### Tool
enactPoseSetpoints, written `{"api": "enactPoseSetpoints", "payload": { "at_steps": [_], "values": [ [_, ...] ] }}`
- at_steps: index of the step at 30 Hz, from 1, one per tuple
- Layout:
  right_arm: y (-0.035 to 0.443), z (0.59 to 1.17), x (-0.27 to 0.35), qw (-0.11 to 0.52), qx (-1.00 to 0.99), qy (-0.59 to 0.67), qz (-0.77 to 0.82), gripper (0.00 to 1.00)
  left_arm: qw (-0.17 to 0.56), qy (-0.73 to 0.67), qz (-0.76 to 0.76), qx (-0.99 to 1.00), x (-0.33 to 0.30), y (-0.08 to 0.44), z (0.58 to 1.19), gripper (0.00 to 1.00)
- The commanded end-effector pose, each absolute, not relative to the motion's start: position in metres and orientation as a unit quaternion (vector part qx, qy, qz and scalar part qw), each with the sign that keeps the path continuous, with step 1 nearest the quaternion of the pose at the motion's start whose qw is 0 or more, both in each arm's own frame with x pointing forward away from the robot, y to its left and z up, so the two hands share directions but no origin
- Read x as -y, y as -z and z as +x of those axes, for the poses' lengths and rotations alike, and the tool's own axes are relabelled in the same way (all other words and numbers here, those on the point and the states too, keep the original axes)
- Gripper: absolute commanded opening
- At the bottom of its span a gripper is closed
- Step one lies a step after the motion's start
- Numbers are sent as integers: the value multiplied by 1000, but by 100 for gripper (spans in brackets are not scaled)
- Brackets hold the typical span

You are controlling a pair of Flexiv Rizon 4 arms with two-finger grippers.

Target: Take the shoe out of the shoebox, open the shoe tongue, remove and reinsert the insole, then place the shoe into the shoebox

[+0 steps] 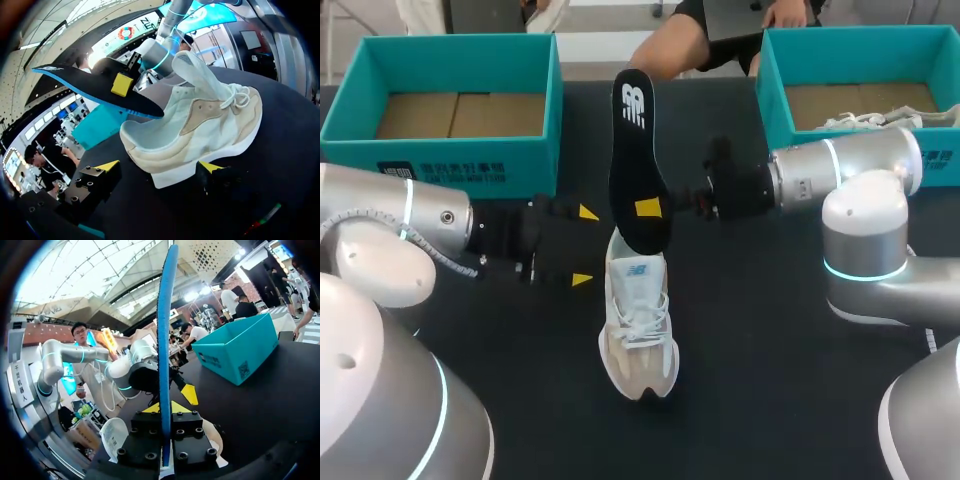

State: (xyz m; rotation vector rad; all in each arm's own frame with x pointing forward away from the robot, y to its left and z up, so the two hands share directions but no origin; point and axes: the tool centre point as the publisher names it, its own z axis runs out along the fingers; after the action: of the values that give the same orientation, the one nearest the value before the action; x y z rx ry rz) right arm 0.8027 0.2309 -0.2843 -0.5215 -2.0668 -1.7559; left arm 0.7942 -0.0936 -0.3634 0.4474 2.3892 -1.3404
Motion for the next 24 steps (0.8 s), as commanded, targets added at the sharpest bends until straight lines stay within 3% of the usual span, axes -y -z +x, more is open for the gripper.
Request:
{"api": "enactPoseSetpoints", "payload": {
  "at_steps": [1, 24],
  "values": [
    [287, 803, -233, 189, 738, 622, -180, 0, 183, 473, 157, -847, 95, 363, 793, 100],
    [327, 788, -247, 179, 719, 645, -185, 0, 183, 473, 157, -847, 95, 363, 793, 100]
  ]
}}
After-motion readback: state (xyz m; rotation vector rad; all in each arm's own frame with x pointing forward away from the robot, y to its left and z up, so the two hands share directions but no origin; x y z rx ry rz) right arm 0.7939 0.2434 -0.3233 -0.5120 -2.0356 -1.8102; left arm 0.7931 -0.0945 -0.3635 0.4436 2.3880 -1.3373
